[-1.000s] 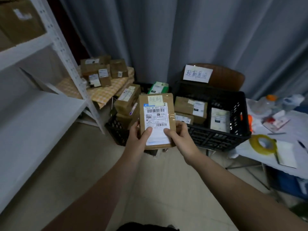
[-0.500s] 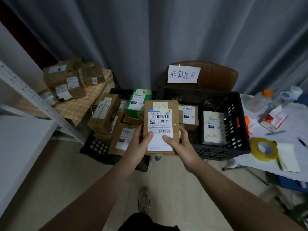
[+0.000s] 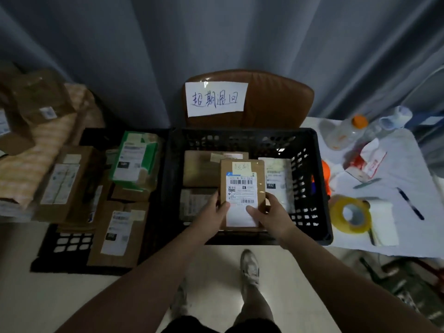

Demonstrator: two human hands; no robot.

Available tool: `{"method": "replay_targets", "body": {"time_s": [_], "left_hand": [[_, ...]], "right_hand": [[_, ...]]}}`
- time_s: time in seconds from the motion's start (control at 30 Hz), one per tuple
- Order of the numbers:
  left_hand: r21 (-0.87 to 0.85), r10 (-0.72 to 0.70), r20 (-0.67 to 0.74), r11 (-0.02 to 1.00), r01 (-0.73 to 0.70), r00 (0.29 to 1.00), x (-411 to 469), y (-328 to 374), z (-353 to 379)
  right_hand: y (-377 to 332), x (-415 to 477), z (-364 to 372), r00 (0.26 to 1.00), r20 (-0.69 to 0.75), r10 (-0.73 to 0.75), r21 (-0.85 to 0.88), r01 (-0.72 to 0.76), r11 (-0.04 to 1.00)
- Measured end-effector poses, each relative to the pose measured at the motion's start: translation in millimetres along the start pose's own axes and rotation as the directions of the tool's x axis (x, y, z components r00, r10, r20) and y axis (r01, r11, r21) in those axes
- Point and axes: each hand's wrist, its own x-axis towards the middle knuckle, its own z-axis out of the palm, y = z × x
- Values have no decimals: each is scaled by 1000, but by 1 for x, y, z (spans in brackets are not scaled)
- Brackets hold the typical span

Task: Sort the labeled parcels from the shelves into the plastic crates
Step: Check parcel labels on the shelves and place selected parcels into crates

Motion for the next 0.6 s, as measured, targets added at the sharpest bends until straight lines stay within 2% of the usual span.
{"method": "replay_targets", "body": {"time_s": [0.07, 0.23, 0.43, 0.5, 0.6], "left_hand": [[-42, -59, -13, 997, 58, 998, 22, -11, 21], [-76, -200, -45, 978, 196, 979, 50, -40, 58], [-31, -211, -80, 977, 209, 974, 72, -60, 68], [18, -229, -97, 973, 232, 969, 74, -56, 65], [-31, -227, -125, 974, 225, 966, 68, -42, 66]], "right_hand": [[16, 30, -15, 997, 36, 75, -95, -71, 993], [60, 77, -33, 963, 184, 198, -196, -161, 967], [64, 101, -36, 949, 245, 201, -278, -130, 952], [60, 103, -39, 951, 239, 196, -259, -132, 957], [57, 102, -41, 954, 232, 192, -191, -148, 970]]}}
